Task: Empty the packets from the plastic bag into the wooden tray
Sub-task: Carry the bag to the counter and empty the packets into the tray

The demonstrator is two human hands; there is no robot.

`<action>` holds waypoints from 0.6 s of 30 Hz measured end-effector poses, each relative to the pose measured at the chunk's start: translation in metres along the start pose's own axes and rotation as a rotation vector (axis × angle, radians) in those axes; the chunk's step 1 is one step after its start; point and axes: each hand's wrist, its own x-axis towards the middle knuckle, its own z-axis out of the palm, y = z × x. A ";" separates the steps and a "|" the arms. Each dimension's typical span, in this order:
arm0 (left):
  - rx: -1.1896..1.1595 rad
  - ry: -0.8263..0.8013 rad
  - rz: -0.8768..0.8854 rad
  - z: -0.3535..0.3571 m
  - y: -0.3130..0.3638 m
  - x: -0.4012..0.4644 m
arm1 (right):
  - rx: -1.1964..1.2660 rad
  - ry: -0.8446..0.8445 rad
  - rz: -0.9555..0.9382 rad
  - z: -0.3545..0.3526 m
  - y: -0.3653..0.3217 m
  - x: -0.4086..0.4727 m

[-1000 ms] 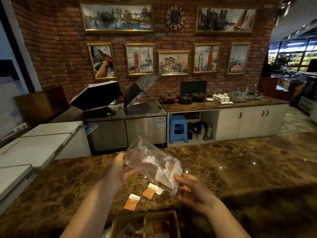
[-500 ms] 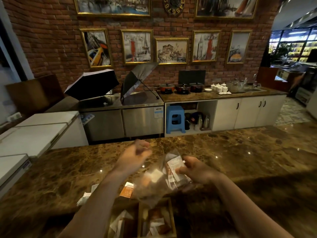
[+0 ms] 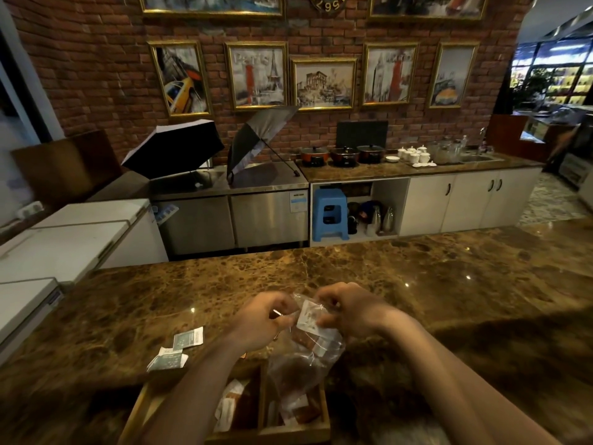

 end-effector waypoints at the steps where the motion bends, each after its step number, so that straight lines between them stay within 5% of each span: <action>1: 0.005 0.011 0.010 0.000 0.000 0.000 | -0.015 0.008 -0.005 0.001 -0.001 0.002; 18: -0.091 0.064 0.069 -0.006 -0.006 -0.002 | -0.123 0.090 -0.117 -0.008 -0.016 0.006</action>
